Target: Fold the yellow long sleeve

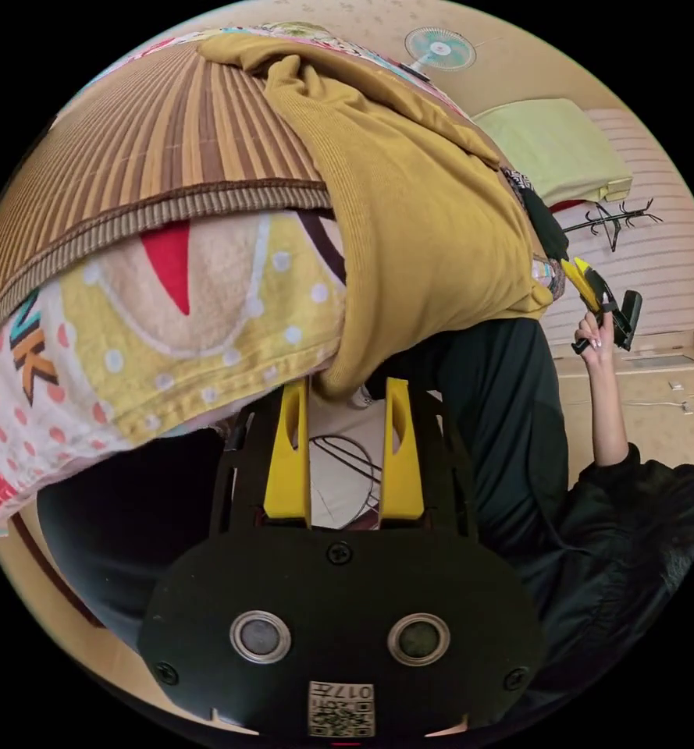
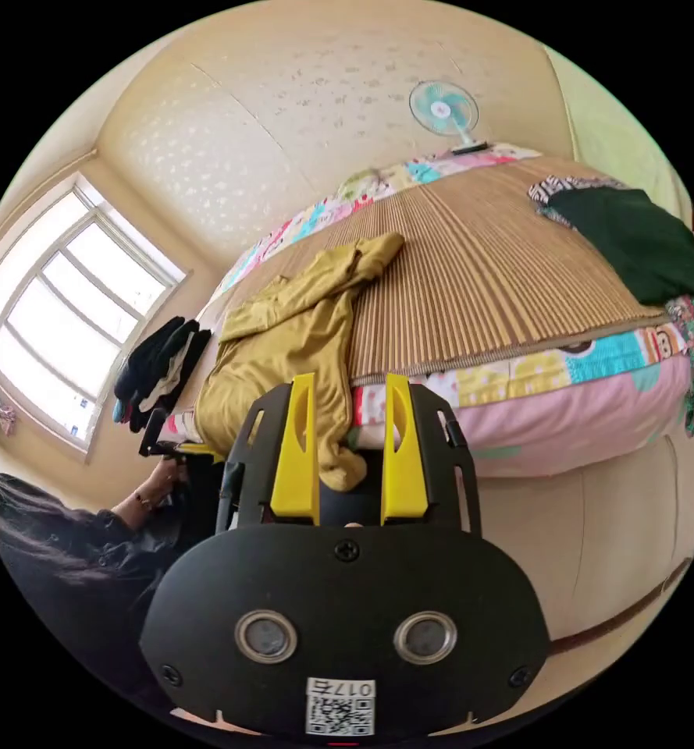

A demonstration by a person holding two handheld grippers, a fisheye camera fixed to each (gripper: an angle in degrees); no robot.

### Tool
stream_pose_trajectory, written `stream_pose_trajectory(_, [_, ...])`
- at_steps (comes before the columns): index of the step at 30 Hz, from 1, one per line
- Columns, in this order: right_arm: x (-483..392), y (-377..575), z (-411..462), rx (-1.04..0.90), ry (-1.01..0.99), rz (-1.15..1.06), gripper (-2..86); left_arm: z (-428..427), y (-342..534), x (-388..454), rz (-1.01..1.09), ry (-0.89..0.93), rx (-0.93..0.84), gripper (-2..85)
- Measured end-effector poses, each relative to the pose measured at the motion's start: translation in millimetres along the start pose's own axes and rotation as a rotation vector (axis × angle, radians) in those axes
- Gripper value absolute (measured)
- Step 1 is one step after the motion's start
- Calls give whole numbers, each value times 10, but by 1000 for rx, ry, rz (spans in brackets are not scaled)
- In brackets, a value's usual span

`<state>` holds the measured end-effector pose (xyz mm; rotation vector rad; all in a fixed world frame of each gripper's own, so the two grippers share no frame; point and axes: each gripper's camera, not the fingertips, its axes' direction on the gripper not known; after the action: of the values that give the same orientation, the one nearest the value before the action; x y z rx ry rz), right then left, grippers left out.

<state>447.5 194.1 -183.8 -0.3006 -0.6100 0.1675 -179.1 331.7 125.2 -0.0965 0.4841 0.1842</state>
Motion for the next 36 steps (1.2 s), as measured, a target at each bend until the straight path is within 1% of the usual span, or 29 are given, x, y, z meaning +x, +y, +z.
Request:
stream_pose_trajectory(2, [140, 198, 262, -133, -141, -18, 126, 12, -81, -35, 31, 6, -26, 88])
stream_pose_trajectory(3, [139, 257, 339, -164, -135, -29, 125, 11, -118, -42, 71, 30, -59, 56])
stream_pose_trajectory(5, [5, 483, 596, -248, 14, -80, 109, -78, -112, -25, 133, 90, -97, 40])
stream_pose_trajectory(6, [-64, 530, 568, -219, 57, -87, 91, -205, -56, -1, 178, 125, -106, 39])
stream_pose_trajectory(7, [-237, 604, 487, -202, 57, -148, 54, -292, -11, 12, 204, 146, -107, 38])
stream_pose_trajectory(9, [-415, 694, 282, -186, -21, -206, 43, -768, 245, 41, 299, 256, -88, 37])
stream_pose_trajectory(10, [-476, 763, 80, -160, -112, -231, 39, -917, 324, 30, 312, 291, -71, 37])
stream_pose_trajectory(11, [-502, 840, -159, -116, -219, -251, 36, -1237, 488, -23, 313, 355, -16, 36])
stream_pose_trajectory(12, [-504, 883, -288, -86, -273, -258, 35, -1580, 662, -113, 288, 410, 58, 36])
stream_pose_trajectory(14, [-483, 1057, -757, 45, -461, -271, 32, -2056, 920, -248, 260, 503, 174, 33])
stream_pose_trajectory(15, [-478, 1092, -849, 80, -507, -270, 31, -2309, 1067, -328, 248, 577, 248, 32])
stream_pose_trajectory(16, [-472, 1153, -999, 173, -604, -267, 30, -2424, 1133, -366, 247, 621, 287, 32])
stream_pose_trajectory(17, [-474, 1181, -1074, 265, -681, -256, 30, -2629, 1233, -439, 250, 717, 371, 31])
stream_pose_trajectory(18, [-483, 1171, -1082, 300, -705, -249, 29, -2794, 1270, -510, 248, 803, 451, 31])
stream_pose_trajectory(19, [-519, 1097, -1060, 355, -723, -243, 29, -2869, 1258, -544, 244, 838, 489, 31])
stream_pose_trajectory(21, [-595, 830, -961, 401, -670, -250, 30, -3148, 986, -667, 231, 892, 590, 30])
stream_pose_trajectory(22, [-624, 533, -849, 405, -599, -233, 32, -3213, 855, -701, 227, 888, 599, 30])
stream_pose_trajectory(24, [-622, -42, -620, 402, -494, -191, 36, -3433, 166, -908, 168, 832, 617, 34])
stream_pose_trajectory(25, [-606, -440, -434, 400, -436, -175, 40, -3481, -30, -966, 155, 806, 625, 36])
stream_pose_trajectory(26, [-562, -809, -226, 399, -380, -125, 49, -3545, -430, -1111, 110, 759, 636, 42])
stream_pose_trajectory(27, [-538, -961, -132, 401, -347, -78, 53, -3567, -793, -1291, 42, 731, 640, 51])
stream_pose_trajectory(28, [-503, -1190, 24, 399, -305, 39, 62, -3566, -938, -1387, -4, 726, 647, 74])
stream_pose_trajectory(29, [-573, -1305, 126, 404, -305, 70, 69, -3555, -1128, -1551, -91, 726, 664, 119])
stream_pose_trajectory(30, [-646, -1320, 165, 410, -307, 60, 71, -3543, -1211, -1656, -156, 727, 676, 142])
stream_pose_trajectory(32, [-1040, -1210, 412, 386, -228, -26, 77, -3533, -1170, -1673, -164, 682, 694, 159])
stream_pose_trajectory(33, [-1133, -1159, 511, 360, -186, -45, 79, -3490, -1074, -1647, -169, 600, 684, 166])
stream_pose_trajectory(34, [-1289, -1030, 749, 302, -87, -80, 83, -3448, -1007, -1637, -182, 551, 673, 170])
stream_pose_trajectory(35, [-1388, -875, 1011, 251, 7, -118, 89, -3334, -836, -1632, -220, 462, 661, 177])
stream_pose_trajectory(36, [-1418, -796, 1149, 227, 52, -136, 93, -3181, -638, -1647, -270, 397, 658, 182])
